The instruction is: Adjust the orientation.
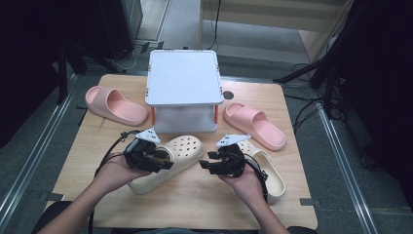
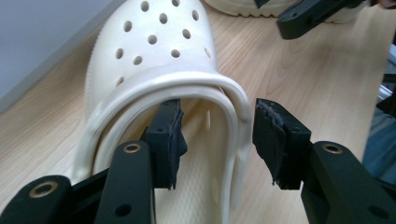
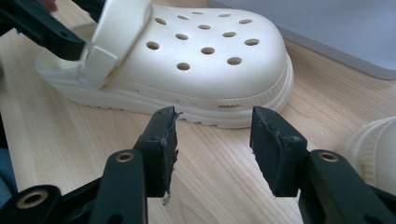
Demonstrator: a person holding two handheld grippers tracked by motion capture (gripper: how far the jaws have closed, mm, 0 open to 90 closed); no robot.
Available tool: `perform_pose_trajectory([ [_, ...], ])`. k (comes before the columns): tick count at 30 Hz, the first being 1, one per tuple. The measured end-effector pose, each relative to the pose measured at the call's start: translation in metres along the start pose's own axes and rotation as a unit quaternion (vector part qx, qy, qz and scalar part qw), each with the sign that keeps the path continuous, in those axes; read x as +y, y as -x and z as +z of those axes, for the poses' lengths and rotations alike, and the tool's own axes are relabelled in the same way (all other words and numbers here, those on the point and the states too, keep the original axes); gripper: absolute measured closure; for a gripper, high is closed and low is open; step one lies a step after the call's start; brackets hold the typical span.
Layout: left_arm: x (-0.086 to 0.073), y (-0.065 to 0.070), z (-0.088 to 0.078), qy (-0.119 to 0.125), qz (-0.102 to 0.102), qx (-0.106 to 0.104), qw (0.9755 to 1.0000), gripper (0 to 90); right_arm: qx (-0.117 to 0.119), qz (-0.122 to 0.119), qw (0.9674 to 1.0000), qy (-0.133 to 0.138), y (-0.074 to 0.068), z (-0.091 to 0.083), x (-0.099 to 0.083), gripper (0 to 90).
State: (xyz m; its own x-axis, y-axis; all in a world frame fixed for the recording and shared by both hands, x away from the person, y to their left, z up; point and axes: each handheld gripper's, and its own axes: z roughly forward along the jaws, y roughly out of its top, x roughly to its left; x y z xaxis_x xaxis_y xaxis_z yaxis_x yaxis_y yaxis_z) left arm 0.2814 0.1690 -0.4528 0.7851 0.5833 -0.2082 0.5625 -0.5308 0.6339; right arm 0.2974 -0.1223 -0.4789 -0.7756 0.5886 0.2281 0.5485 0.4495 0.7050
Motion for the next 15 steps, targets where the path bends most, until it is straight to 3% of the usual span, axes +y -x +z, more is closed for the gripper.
perform_pose_trajectory([
  [4, -0.002, -0.006, -0.017, 0.009, -0.007, 0.009, 0.9999, 55.3, 0.001, 0.008, 0.9999, 0.006, -0.002, 0.002, 0.001, 54.1],
  [7, -0.004, -0.016, -0.025, 0.013, -0.016, 0.011, 0.9997, 62.7, 0.002, 0.008, 0.9999, 0.007, -0.003, 0.003, 0.002, 60.1],
  [15, -0.013, -0.046, -0.028, 0.014, -0.035, 0.038, 0.9986, 77.6, 0.006, 0.009, 0.9999, 0.006, -0.008, 0.012, 0.004, 77.5],
])
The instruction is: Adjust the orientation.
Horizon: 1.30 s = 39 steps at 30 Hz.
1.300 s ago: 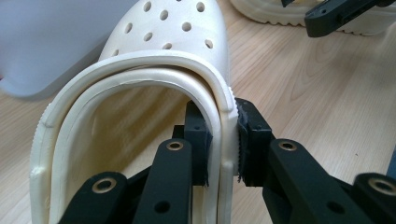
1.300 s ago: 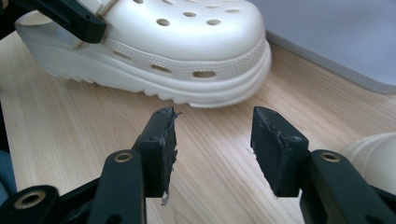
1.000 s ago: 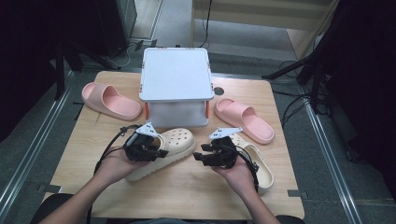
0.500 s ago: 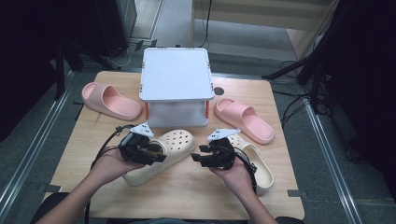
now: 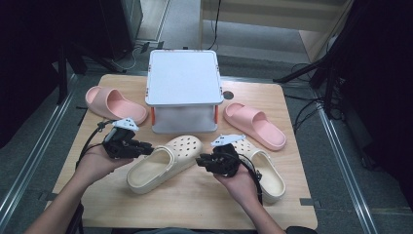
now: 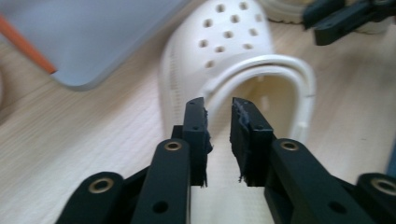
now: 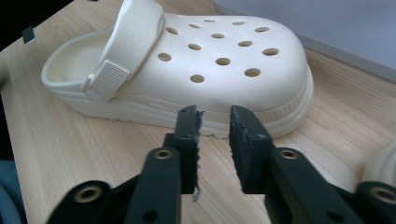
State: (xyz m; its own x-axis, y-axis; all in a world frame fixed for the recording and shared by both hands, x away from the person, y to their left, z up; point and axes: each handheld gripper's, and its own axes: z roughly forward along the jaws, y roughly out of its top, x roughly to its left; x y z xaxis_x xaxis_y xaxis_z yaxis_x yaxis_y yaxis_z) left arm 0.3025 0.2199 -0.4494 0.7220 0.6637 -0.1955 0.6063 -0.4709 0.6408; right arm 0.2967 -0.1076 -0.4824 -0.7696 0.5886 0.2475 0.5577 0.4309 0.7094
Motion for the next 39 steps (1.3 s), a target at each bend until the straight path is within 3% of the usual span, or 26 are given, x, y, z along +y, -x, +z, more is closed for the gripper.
perform_pose_trajectory([
  [6, -0.007, -0.023, 0.013, -0.004, -0.025, 0.015, 0.9996, 78.4, 0.003, -0.009, 0.9999, -0.006, -0.007, 0.010, 0.001, 85.7],
  [10, -0.010, -0.028, 0.024, -0.023, -0.021, 0.012, 0.9994, 81.5, 0.007, -0.009, 0.9998, -0.015, -0.013, 0.019, 0.000, 86.9],
  [15, -0.012, -0.021, 0.033, -0.043, 0.000, 0.020, 0.9989, 82.4, 0.005, -0.016, 0.9993, -0.034, -0.019, 0.033, -0.001, 86.9],
  [21, -0.018, -0.021, 0.034, -0.039, -0.021, 0.010, 0.9990, 84.5, -0.004, -0.023, 0.9984, -0.051, -0.020, 0.043, -0.003, 85.0],
  [32, -0.025, -0.006, 0.031, -0.037, -0.015, 0.016, 0.9991, 85.7, 0.000, -0.028, 0.9981, -0.054, -0.014, 0.048, 0.001, 84.1],
  [39, -0.031, -0.001, 0.029, -0.035, -0.031, 0.014, 0.9988, 85.4, 0.000, -0.026, 0.9980, -0.058, -0.011, 0.050, 0.006, 83.7],
])
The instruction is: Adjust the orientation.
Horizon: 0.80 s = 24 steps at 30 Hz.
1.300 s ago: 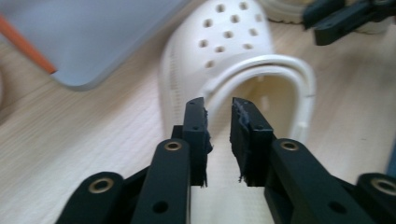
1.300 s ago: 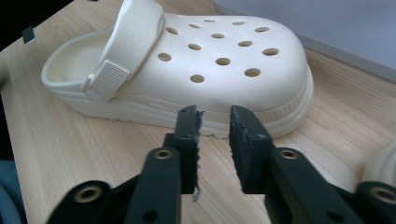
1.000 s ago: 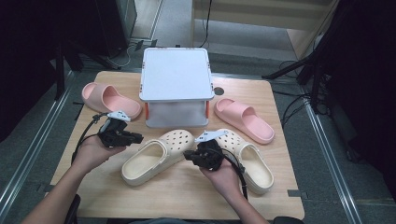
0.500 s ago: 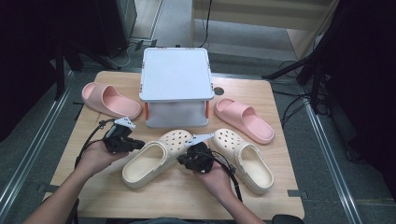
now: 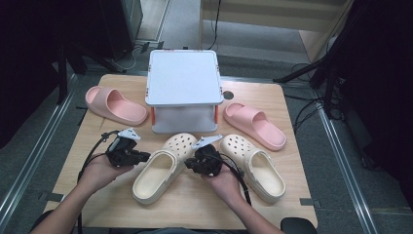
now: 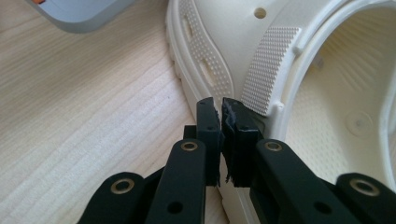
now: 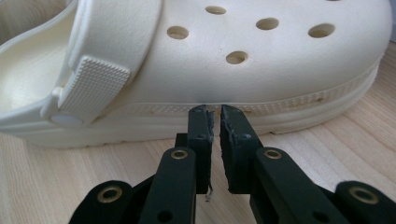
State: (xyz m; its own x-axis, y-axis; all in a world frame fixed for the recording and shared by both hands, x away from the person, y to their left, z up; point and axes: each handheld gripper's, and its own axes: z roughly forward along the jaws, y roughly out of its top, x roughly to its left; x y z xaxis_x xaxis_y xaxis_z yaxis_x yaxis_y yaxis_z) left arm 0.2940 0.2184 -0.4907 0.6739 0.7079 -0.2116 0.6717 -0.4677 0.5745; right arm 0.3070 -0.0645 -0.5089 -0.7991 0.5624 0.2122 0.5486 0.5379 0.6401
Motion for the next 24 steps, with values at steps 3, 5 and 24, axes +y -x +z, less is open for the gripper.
perform_pose_trajectory([
  [3, -0.003, 0.002, -0.001, 0.002, -0.009, -0.008, 0.9999, 85.4, 0.000, -0.002, 1.0000, 0.000, 0.002, 0.001, 0.002, 83.7],
  [5, -0.005, 0.005, -0.001, 0.006, -0.011, -0.010, 0.9999, 85.3, -0.001, 0.002, 1.0000, -0.001, 0.004, 0.002, 0.004, 83.7],
  [24, -0.011, 0.017, 0.002, 0.007, -0.029, -0.014, 0.9995, 67.2, -0.015, 0.004, 0.9999, -0.003, 0.018, 0.002, 0.016, 79.7],
])
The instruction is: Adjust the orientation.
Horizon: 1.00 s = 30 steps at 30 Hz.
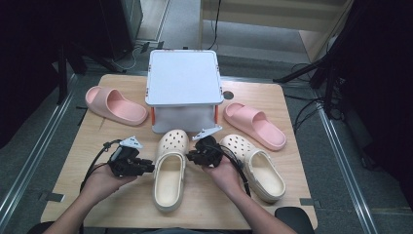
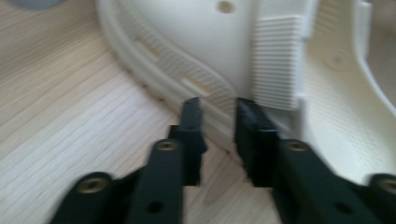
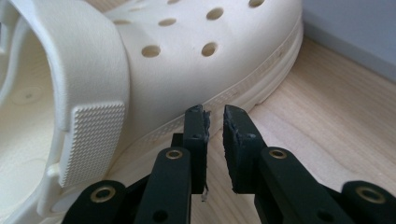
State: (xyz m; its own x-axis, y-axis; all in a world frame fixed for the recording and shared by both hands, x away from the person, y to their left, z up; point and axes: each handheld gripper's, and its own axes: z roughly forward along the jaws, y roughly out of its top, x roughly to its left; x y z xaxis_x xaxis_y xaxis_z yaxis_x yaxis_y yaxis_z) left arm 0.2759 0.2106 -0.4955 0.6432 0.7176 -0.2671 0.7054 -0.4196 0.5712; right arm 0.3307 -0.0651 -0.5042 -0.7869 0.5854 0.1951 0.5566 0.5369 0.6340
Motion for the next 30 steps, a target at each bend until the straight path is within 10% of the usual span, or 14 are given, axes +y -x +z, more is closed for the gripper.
perform_pose_trajectory([
  [8, 0.010, -0.009, -0.018, 0.038, -0.007, -0.003, 0.9993, 54.3, 0.011, 0.009, 0.9991, 0.040, -0.001, -0.023, 0.003, 73.1],
  [24, 0.060, -0.015, -0.046, 0.089, 0.004, -0.014, 0.9959, 78.1, 0.048, 0.029, 0.9955, 0.076, -0.013, -0.052, 0.001, 61.0],
  [30, 0.084, -0.022, -0.053, 0.100, 0.001, -0.019, 0.9948, 75.3, 0.020, 0.022, 0.9970, 0.072, -0.021, -0.053, -0.003, 56.2],
])
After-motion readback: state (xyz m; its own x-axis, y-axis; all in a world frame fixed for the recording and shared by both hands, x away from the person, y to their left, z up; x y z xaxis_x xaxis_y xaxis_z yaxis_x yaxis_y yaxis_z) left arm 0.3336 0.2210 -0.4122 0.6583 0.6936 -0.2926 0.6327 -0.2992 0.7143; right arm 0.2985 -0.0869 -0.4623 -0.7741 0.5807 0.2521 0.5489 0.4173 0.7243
